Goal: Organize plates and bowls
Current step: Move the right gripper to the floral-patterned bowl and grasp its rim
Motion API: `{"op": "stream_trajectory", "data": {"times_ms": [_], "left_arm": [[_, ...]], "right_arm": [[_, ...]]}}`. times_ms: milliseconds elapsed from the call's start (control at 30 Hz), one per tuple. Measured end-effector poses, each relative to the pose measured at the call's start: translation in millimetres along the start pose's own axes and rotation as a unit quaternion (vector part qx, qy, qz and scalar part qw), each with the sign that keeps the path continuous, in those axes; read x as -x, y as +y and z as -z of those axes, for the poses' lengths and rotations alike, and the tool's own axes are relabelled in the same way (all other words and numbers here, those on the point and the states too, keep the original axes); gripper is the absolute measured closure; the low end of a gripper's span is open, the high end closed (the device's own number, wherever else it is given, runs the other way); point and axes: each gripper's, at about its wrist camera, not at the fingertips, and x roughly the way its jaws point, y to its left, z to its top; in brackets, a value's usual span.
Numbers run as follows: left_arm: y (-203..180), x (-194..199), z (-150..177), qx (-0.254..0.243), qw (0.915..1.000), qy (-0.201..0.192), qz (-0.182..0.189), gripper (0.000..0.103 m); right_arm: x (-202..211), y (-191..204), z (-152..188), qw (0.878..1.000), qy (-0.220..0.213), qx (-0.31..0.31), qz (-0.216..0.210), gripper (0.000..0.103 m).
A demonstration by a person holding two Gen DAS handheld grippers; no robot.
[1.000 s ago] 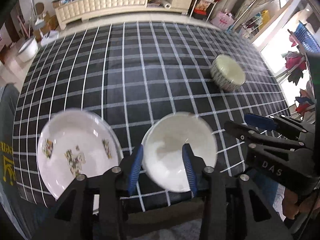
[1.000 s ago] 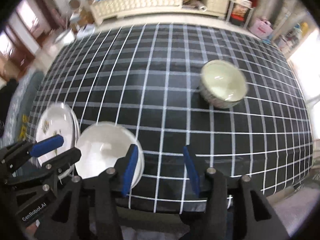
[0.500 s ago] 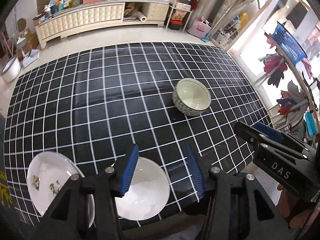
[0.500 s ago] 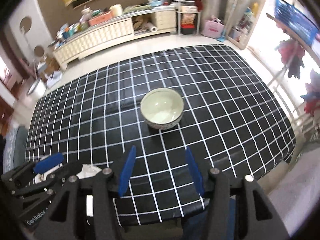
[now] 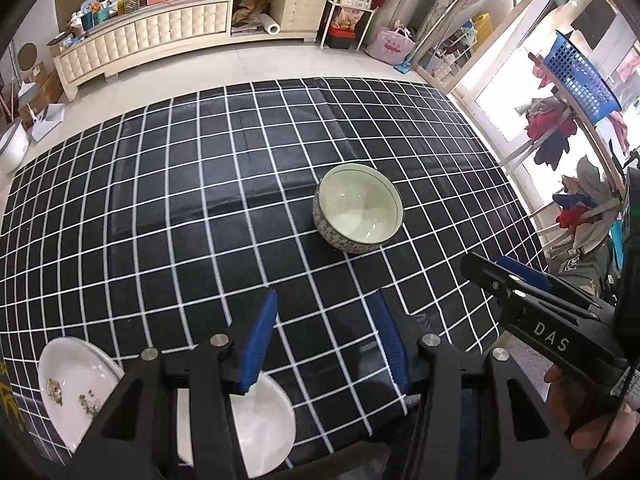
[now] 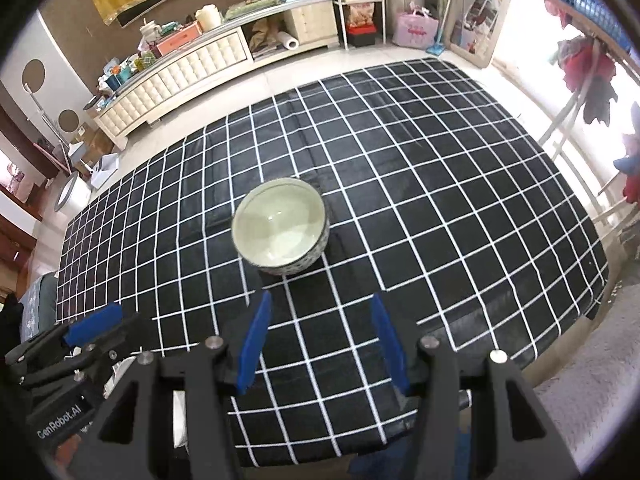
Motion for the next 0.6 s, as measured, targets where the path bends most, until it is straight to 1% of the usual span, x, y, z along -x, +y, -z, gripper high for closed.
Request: {"op": "stream_trajectory", "data": {"times_ms": [100, 233, 333, 467, 600], "left_arm": [[-5, -15, -12, 0.004, 1.0000, 0.009, -0.002, 0.055], [-11, -34, -25, 0.011, 0.9996, 0.026, -0.008, 0.055], [-18, -49, -36, 0.004, 0.9993, 0.034, -0.016, 0.055], [-29, -69, -52, -0.007, 0.9986, 0.046, -0.024, 0.055], [-35, -89, -64, -0.020, 0.9975, 0.055, -0.040, 0.055]], "right_arm": [[-12, -8, -10, 1.000, 0.018, 0.003, -0.011, 0.046], [-27, -21, -22, 0.999, 0.036, 0.003, -0.012, 0.046], [-41, -30, -31, 0.999, 0.050, 0.001, -0.016, 0.046], [-61, -38, -41, 0.997, 0.069, -0.002, -0.032, 0.046], [-76, -36, -44, 0.995, 0.087, 0.000, -0.047, 0.046]]}}
